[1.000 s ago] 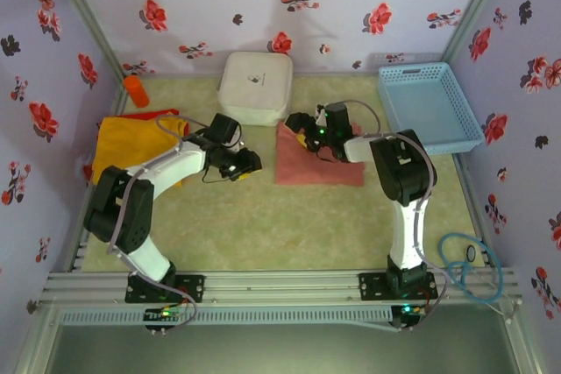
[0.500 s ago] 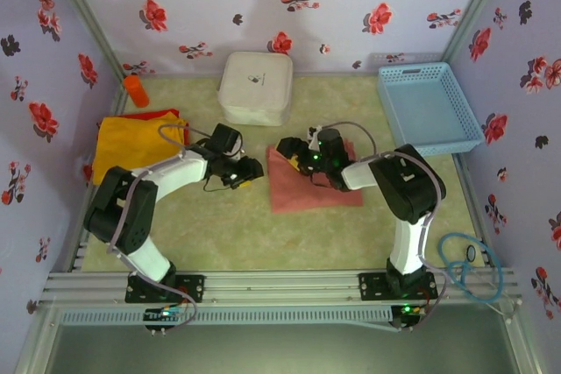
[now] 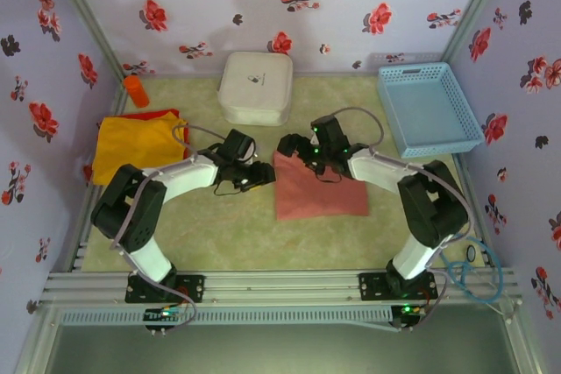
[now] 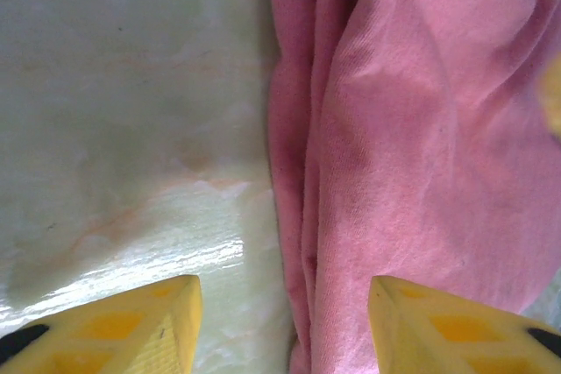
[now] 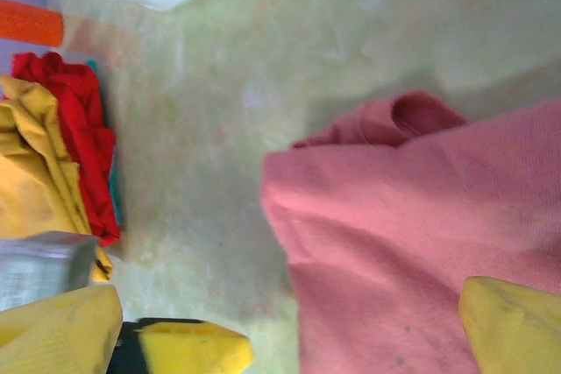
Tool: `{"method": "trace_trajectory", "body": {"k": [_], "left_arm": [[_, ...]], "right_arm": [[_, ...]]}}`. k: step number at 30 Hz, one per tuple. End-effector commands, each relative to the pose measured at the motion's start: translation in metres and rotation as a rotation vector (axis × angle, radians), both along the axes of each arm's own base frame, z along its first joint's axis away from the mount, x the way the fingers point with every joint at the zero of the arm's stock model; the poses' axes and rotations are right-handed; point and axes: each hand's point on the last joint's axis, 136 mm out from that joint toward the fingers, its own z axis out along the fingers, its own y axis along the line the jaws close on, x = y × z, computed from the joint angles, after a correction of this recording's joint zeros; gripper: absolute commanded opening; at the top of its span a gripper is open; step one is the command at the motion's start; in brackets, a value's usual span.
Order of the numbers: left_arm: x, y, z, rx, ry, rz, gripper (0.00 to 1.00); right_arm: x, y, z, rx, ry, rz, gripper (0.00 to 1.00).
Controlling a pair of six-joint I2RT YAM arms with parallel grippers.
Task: Fold and stack the t-shirts
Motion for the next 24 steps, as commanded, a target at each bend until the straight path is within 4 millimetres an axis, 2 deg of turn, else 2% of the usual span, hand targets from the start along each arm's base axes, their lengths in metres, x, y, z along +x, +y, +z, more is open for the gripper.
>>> {"method": "trace_trajectory", "body": {"k": [1, 6, 12, 18, 24], "left_arm": [[0.0, -0.011, -0.004, 0.015, -0.007, -0.03, 0.54], [0.002, -0.021, -0.011, 0.045, 0.008, -0.055, 0.54], [0.01, -0.036, -0.017, 0.069, 0.005, -0.083, 0.53], [0.006, -0.043, -0.03, 0.14, 0.049, -0.1, 0.53], [0.001, -0.035, -0.033, 0.221, 0.067, -0.083, 0.53]], "right_arm": [[-0.002, -0.014, 0.021, -0.119, -0.044, 0.022, 0.99], [-0.003, -0.033, 0.031, -0.14, -0.07, -0.01, 0.99], [-0.007, -0.058, 0.023, -0.076, 0.002, -0.074, 0.99], [-0.011, -0.074, 0.029, -0.067, -0.011, -0.11, 0.99], [-0.013, -0.08, 0.029, -0.072, -0.014, -0.113, 0.99]]}}
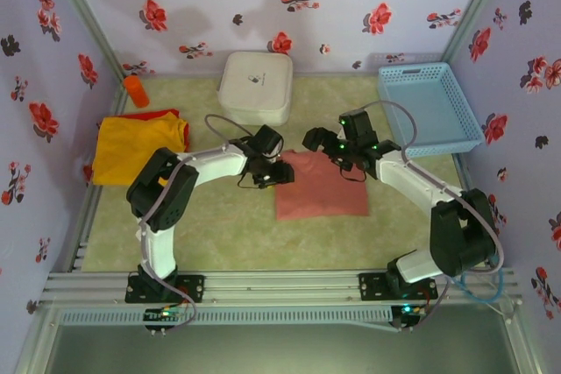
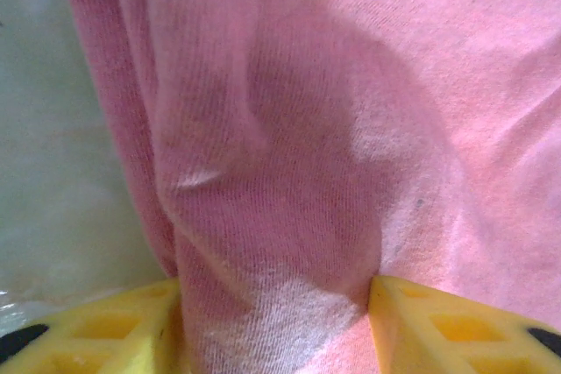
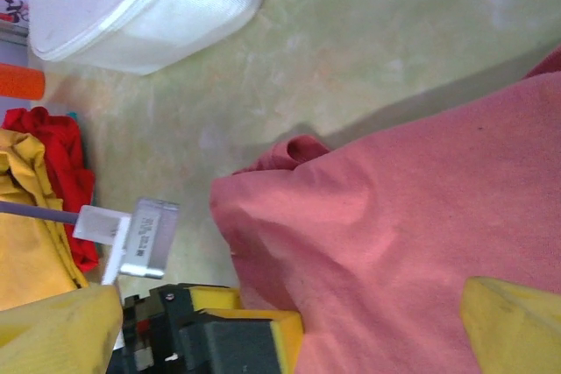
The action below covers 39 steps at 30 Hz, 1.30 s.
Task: Fold and stack the t-shirts
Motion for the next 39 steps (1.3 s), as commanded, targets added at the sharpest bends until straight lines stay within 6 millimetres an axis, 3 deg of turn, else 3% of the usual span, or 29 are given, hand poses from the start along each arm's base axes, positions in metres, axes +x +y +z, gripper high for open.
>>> {"method": "trace_trajectory", "body": {"k": [1, 6, 10, 18, 25, 31, 39], "left_arm": [[-0.009, 0.018, -0.006, 0.105, 0.016, 0.007, 0.53], [-0.01, 0.035, 0.013, 0.171, -0.014, 0.026, 0.53], [-0.01, 0.038, 0.012, 0.199, 0.003, 0.022, 0.54], [-0.006, 0.004, -0.002, 0.089, 0.04, -0.008, 0.54], [-0.003, -0.006, -0.01, 0.079, 0.066, -0.019, 0.54], [-0.005, -0.019, -0.006, 0.016, 0.076, -0.032, 0.53], [-0.006, -0.025, -0.015, -0.006, 0.086, -0.023, 0.38]], "right_arm": [[-0.006, -0.003, -0.001, 0.007, 0.014, 0.004, 0.99], [-0.007, -0.004, -0.004, 0.007, 0.022, 0.005, 0.99], [-0.007, -0.003, -0.007, 0.01, 0.034, 0.006, 0.99], [-0.012, -0.009, -0.013, -0.017, 0.052, 0.007, 0.98], [-0.015, -0.012, -0.01, -0.024, 0.039, 0.011, 0.98], [-0.018, -0.016, -0.013, -0.043, 0.045, 0.01, 0.98], [-0.017, -0.016, -0.015, -0.038, 0.048, 0.004, 0.97]]}}
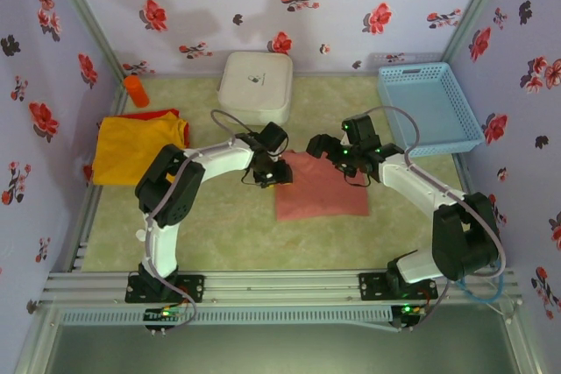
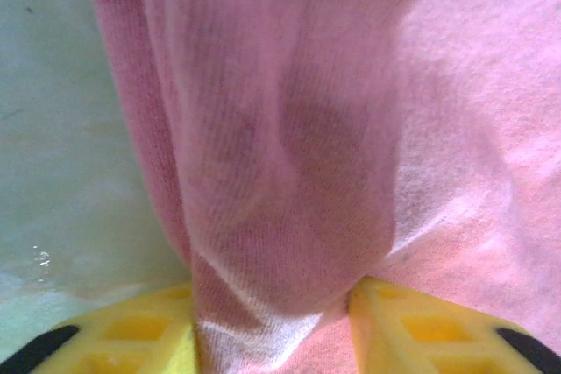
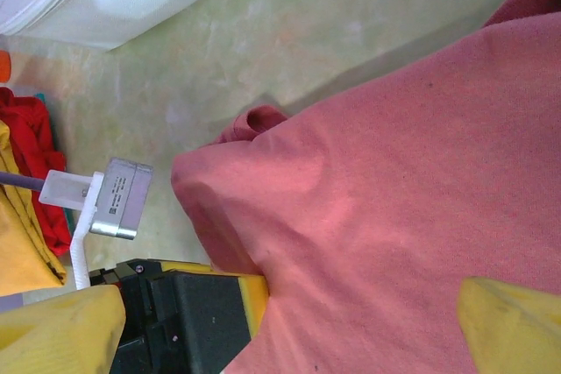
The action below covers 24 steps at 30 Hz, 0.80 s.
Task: Fold and stack the t-shirts
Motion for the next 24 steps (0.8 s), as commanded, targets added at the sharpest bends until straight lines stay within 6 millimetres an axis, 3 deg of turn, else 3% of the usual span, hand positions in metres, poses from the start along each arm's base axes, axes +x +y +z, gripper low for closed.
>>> {"method": "trace_trajectory", "body": {"k": [1, 9, 14, 16, 24], "left_arm": [[-0.006, -0.022, -0.01, -0.068, 0.022, -0.03, 0.37], [-0.006, -0.02, -0.011, -0.057, 0.01, -0.021, 0.17], [-0.003, -0.008, -0.006, 0.009, -0.02, -0.022, 0.06], [0.0, -0.001, 0.001, 0.042, -0.05, -0.028, 0.0], [0.004, 0.041, 0.048, 0.211, -0.239, -0.148, 0.0]], "right_arm": [[-0.001, -0.006, 0.002, -0.014, -0.013, -0.005, 0.97], [-0.002, -0.007, -0.003, -0.016, -0.003, -0.007, 0.97], [-0.003, -0.008, -0.005, -0.017, 0.0, -0.007, 0.97], [-0.004, -0.008, -0.006, -0.018, 0.001, -0.007, 0.97], [-0.003, -0.012, -0.002, -0.018, -0.009, -0.017, 0.96]]}}
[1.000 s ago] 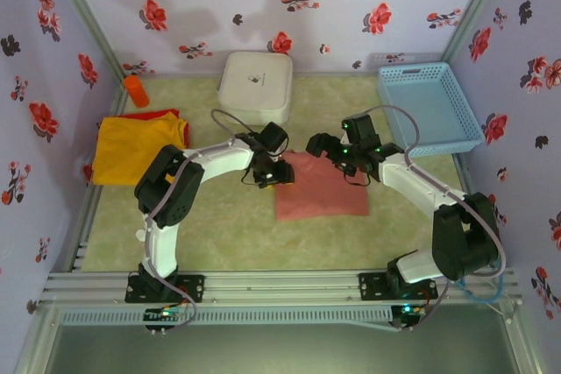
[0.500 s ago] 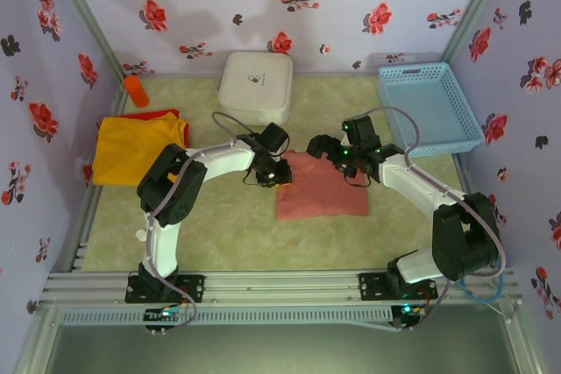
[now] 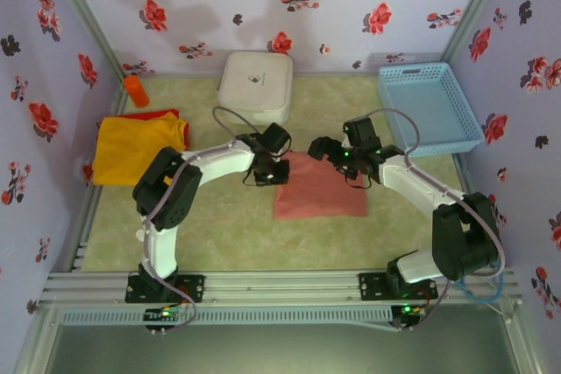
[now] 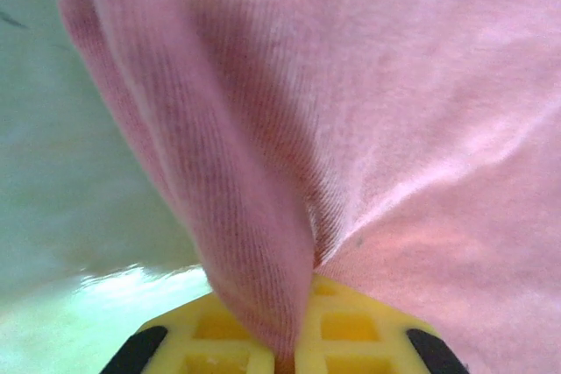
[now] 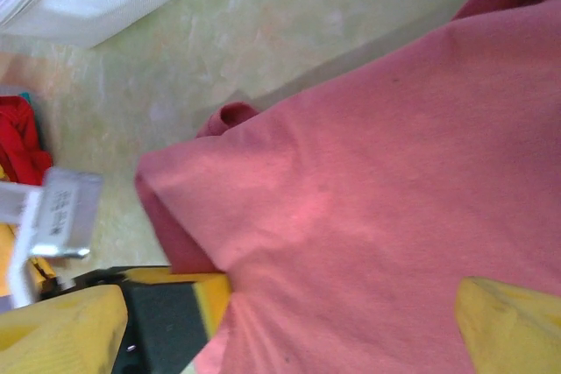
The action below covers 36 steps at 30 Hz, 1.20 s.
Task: Fold and stack the t-shirts
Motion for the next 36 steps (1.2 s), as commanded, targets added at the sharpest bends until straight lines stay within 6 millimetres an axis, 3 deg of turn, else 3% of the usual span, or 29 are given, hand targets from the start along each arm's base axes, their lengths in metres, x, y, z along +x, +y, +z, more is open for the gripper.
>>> {"method": "trace_trajectory", "body": {"k": [1, 10, 18, 28, 36], "left_arm": [[0.0, 0.034, 0.035, 0.144, -0.126, -0.086, 0.0], [-0.012, 0.104, 0.089, 0.324, -0.158, -0.149, 0.0], [-0.016, 0.158, 0.139, 0.352, -0.221, -0.174, 0.0], [0.001, 0.212, 0.196, 0.414, -0.251, -0.163, 0.0], [0.029, 0.246, 0.232, 0.485, -0.29, -0.154, 0.0]], "right_arm": [[0.0, -0.008, 0.007, -0.012, -0.03, -0.01, 0.96], [0.0, -0.012, 0.01, -0.011, -0.041, -0.018, 0.96], [-0.002, -0.012, 0.009, -0.002, -0.037, -0.015, 0.96], [0.0, -0.011, 0.01, 0.006, -0.039, -0.014, 0.96], [0.003, -0.008, 0.005, 0.016, -0.017, -0.003, 0.96]]}}
